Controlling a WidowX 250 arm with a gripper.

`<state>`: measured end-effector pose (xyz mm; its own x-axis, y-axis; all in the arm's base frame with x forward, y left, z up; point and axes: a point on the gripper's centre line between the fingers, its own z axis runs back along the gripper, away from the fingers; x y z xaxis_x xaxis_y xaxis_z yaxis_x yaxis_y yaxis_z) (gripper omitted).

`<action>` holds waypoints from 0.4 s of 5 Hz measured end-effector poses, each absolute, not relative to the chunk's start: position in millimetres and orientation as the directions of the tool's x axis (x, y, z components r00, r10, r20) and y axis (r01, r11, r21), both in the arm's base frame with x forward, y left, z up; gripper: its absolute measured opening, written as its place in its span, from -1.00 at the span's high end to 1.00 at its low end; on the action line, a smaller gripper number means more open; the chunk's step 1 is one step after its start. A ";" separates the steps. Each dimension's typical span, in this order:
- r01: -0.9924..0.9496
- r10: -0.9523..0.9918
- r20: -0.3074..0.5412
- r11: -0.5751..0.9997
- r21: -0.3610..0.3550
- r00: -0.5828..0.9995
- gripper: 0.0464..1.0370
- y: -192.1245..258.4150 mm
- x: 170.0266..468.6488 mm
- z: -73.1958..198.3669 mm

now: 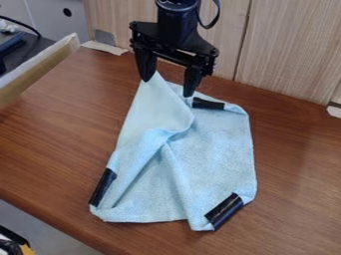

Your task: Fold the cloth from bottom right to top left

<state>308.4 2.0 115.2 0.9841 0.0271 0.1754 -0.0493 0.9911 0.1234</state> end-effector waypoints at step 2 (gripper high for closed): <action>0.041 -0.056 0.120 0.992 0.123 0.991 -0.93 -29.1 291.9 96.4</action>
